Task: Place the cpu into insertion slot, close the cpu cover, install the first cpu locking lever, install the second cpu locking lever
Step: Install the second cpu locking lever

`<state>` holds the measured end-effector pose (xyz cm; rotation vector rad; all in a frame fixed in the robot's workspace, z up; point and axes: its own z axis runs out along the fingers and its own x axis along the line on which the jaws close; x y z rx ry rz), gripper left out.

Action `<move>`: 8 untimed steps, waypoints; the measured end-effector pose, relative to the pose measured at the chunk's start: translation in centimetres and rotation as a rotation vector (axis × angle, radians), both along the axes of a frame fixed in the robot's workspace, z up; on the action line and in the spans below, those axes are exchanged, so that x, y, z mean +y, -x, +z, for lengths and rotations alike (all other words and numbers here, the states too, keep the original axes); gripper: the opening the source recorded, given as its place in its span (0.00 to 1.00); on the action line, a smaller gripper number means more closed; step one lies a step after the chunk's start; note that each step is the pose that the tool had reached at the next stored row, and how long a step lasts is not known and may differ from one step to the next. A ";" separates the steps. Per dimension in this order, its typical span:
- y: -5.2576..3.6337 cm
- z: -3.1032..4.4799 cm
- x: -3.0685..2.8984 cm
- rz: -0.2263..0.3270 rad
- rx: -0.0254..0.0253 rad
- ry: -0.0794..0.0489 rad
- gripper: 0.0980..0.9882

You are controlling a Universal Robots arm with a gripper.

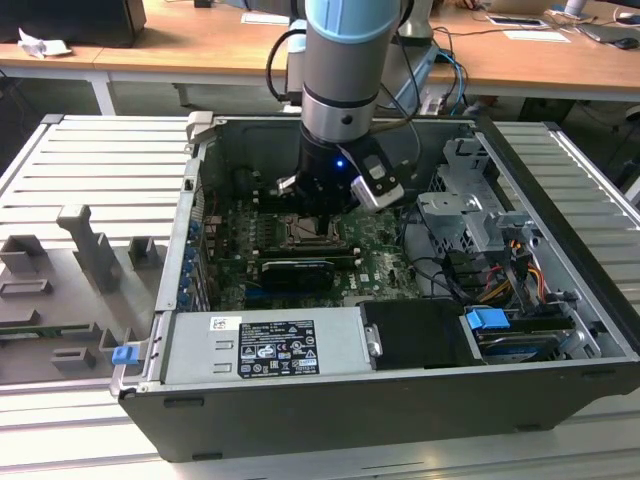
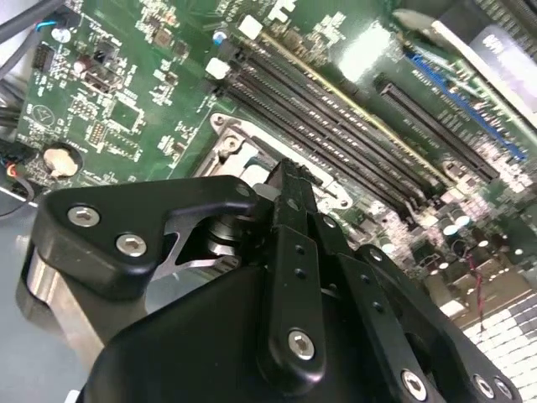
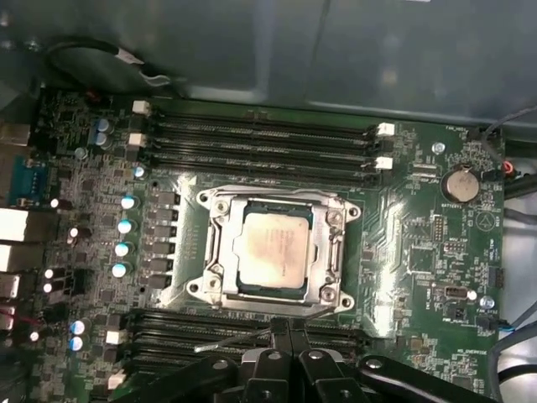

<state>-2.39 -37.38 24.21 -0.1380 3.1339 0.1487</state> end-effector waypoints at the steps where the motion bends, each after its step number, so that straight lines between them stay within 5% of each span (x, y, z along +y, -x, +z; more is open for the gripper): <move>1: 0.27 0.00 -0.20 0.002 0.0001 -0.001 0.01; 8: 2.25 -0.26 -0.48 0.011 0.0000 -0.005 0.01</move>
